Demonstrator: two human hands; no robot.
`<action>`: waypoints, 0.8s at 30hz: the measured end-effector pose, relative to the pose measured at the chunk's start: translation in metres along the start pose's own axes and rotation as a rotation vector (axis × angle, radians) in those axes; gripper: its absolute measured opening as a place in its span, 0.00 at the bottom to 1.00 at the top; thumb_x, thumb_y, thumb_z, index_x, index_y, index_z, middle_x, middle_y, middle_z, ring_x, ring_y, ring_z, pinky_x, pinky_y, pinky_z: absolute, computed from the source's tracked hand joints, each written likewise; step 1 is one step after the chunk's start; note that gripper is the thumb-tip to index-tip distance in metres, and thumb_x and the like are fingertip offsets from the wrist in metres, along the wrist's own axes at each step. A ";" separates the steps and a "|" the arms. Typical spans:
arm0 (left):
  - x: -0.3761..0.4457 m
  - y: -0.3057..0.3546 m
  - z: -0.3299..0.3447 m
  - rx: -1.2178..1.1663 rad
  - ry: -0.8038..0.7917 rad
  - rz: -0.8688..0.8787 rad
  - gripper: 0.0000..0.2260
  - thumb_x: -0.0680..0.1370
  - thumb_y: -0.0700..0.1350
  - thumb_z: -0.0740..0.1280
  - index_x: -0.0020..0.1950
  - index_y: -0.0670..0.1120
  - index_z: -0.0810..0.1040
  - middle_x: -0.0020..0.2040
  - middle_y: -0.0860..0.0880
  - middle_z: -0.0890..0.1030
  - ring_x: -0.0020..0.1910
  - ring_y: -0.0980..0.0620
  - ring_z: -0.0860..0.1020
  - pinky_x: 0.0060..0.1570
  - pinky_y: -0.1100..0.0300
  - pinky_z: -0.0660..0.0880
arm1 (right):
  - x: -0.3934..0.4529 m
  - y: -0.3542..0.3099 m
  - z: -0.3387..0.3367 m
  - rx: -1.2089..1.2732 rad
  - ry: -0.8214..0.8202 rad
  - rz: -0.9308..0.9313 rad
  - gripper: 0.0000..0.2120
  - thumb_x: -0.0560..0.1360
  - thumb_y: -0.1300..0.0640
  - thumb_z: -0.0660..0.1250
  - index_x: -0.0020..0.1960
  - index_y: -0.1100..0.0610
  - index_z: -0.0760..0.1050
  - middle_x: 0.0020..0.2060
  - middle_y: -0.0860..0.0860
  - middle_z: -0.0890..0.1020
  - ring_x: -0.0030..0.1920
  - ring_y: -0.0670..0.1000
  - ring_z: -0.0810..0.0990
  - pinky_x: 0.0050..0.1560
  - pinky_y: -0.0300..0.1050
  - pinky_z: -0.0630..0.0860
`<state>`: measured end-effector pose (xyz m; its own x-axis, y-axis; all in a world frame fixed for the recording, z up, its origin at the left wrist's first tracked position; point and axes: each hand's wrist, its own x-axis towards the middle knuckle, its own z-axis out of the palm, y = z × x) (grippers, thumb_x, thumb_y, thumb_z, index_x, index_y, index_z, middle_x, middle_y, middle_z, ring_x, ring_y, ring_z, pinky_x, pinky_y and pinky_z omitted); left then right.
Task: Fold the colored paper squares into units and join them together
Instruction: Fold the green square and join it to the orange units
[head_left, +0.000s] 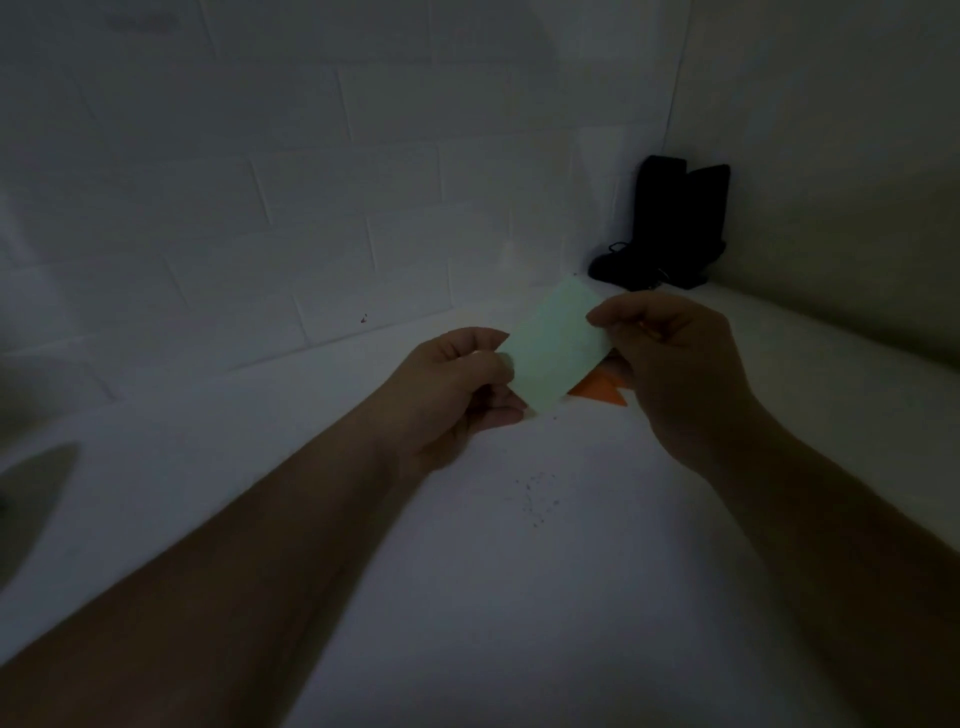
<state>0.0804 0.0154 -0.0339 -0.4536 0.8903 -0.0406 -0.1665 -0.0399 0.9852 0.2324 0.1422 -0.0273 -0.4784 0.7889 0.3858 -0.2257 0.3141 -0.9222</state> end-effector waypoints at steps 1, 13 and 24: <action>0.000 0.001 0.001 -0.025 -0.016 0.006 0.12 0.80 0.31 0.61 0.57 0.44 0.79 0.44 0.41 0.80 0.39 0.47 0.80 0.51 0.48 0.83 | -0.001 0.001 0.000 -0.023 -0.005 0.004 0.18 0.79 0.69 0.63 0.40 0.52 0.83 0.45 0.44 0.84 0.49 0.48 0.85 0.43 0.38 0.81; -0.006 -0.006 -0.008 0.391 -0.082 0.368 0.19 0.73 0.31 0.76 0.60 0.48 0.85 0.58 0.49 0.86 0.57 0.45 0.85 0.58 0.47 0.82 | -0.002 -0.004 0.001 0.112 -0.058 0.166 0.14 0.81 0.69 0.61 0.42 0.60 0.81 0.48 0.56 0.84 0.46 0.54 0.87 0.42 0.53 0.84; -0.002 -0.001 -0.006 0.263 0.092 0.465 0.13 0.74 0.32 0.75 0.55 0.47 0.85 0.49 0.49 0.88 0.50 0.51 0.85 0.54 0.55 0.82 | -0.008 -0.002 0.002 0.101 -0.375 0.252 0.24 0.70 0.76 0.71 0.55 0.49 0.83 0.58 0.55 0.83 0.53 0.57 0.85 0.53 0.54 0.82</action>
<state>0.0760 0.0112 -0.0358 -0.5036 0.7623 0.4065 0.2896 -0.2944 0.9108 0.2348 0.1340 -0.0288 -0.7986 0.5828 0.1504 -0.1355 0.0693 -0.9883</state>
